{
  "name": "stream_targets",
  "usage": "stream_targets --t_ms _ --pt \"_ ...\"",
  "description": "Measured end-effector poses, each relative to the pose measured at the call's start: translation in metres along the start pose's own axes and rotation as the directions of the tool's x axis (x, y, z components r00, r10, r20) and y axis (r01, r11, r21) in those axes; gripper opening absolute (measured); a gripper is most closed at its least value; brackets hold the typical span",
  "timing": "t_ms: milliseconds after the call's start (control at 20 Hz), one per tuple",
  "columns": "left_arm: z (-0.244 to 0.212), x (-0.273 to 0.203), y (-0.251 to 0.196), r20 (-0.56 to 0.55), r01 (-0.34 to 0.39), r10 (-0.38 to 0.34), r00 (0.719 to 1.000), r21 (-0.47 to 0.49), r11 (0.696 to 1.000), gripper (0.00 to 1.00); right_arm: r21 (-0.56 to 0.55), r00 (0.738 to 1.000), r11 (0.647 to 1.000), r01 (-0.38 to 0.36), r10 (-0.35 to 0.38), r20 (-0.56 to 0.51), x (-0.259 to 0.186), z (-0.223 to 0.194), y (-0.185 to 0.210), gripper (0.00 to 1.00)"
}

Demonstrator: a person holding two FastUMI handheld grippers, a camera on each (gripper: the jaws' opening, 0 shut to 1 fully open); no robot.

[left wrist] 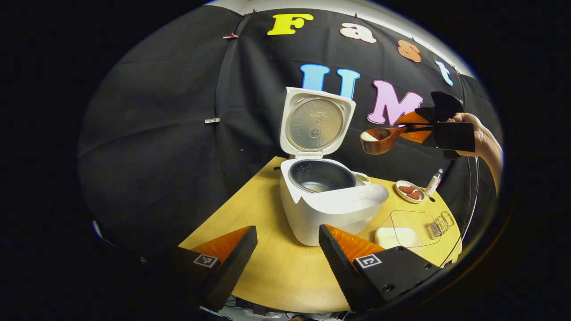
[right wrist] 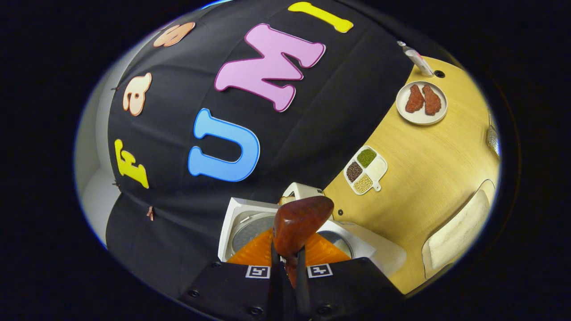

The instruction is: Close the left gripper, press the button to open the rice cooker; take a wooden spoon from the chopstick holder with the right hand, scoop a spoonful of rice and pour it into the rice cooker, then put the wooden spoon back into the chopstick holder.

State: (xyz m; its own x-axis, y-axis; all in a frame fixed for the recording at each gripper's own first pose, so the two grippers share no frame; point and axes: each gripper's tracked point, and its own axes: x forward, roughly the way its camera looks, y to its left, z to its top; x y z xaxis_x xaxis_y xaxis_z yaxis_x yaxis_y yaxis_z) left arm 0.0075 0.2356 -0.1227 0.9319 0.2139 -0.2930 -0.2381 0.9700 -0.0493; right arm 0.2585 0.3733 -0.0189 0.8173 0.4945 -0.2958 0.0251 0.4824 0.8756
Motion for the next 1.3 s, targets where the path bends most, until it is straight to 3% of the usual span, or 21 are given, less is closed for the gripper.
stream_targets --t_ms 150,300,550,850,1000,1300 --pt "-0.005 -0.003 0.015 -0.009 -0.023 0.023 1.000 -0.025 0.999 0.96 -0.160 1.000 0.987 0.012 -0.009 0.019 0.024 -0.017 0.009 0.15" --pt "-0.008 -0.004 0.029 -0.018 -0.046 0.045 0.999 -0.053 0.998 0.96 -0.325 0.999 0.946 0.009 0.003 0.036 0.041 -0.034 0.019 0.16" --pt "-0.008 -0.002 0.050 -0.027 -0.084 0.083 0.996 -0.083 0.993 0.96 -0.602 0.996 0.798 -0.004 0.059 0.073 0.062 -0.057 0.031 0.15" --pt "-0.003 -0.002 0.065 -0.012 -0.122 0.121 0.993 -0.084 0.989 0.96 -0.815 0.988 0.579 0.015 0.119 0.103 0.077 -0.076 0.038 0.15" --pt "-0.010 -0.005 0.068 -0.020 -0.126 0.125 0.992 -0.096 0.987 0.98 -0.904 0.980 0.427 0.018 0.172 0.101 0.077 -0.084 0.049 0.15" --pt "-0.013 -0.008 0.069 -0.030 -0.133 0.131 0.991 -0.098 0.986 0.96 -0.993 0.967 0.102 -0.060 0.252 -0.033 0.079 -0.137 0.058 0.15"
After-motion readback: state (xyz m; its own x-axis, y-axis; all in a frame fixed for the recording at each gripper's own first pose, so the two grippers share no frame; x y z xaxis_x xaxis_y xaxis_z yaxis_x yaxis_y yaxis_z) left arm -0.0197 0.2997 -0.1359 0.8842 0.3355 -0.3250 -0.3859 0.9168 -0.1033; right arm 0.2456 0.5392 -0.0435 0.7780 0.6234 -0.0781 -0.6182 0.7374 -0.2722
